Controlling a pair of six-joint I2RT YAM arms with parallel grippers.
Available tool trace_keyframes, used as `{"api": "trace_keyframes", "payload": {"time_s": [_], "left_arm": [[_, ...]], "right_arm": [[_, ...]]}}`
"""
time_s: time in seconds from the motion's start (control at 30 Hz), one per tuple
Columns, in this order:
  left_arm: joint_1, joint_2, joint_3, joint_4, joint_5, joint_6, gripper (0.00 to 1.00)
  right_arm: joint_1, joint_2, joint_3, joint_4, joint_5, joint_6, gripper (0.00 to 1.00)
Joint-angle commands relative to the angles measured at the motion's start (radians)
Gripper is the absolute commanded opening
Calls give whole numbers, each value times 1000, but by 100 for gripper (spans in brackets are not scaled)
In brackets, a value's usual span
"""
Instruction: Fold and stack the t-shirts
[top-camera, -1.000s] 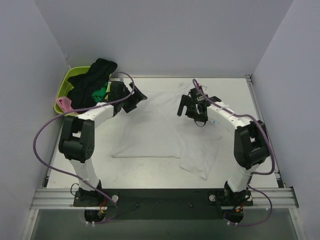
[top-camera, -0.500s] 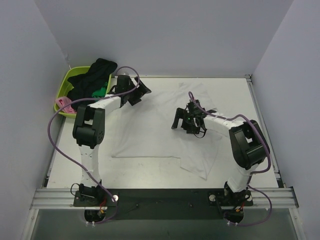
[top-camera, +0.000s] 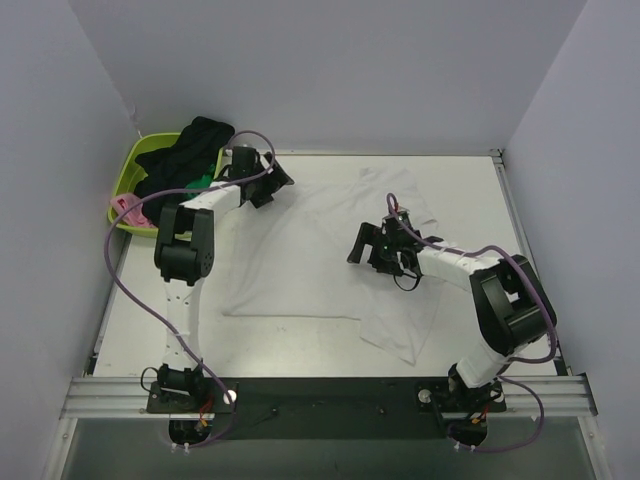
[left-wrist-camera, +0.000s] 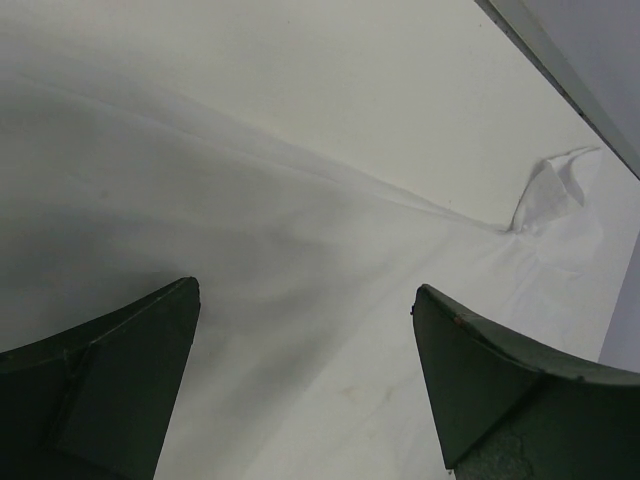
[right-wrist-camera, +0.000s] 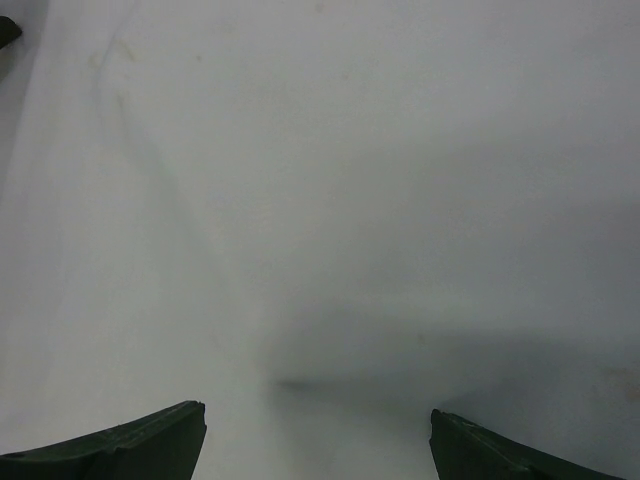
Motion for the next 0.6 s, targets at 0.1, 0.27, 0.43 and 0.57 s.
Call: {"api": "trace_keyframes", "payload": {"time_s": [0.1,0.27,0.43,0.57], "left_arm": [[38,67,137,-80,-51,78,97],[60,123,241,-137,-61,112,97],[69,163,381,-184,-58,147,97],[75,171,493,-232,-30,164,97]], "right_arm": [[28,-62,-82,-127,49,14,98],[54,-119,-118,-175,75,12,98],[60,-119,-115,-195,84,1,98],[70,-122,-89,-218,121,-16,98]]}}
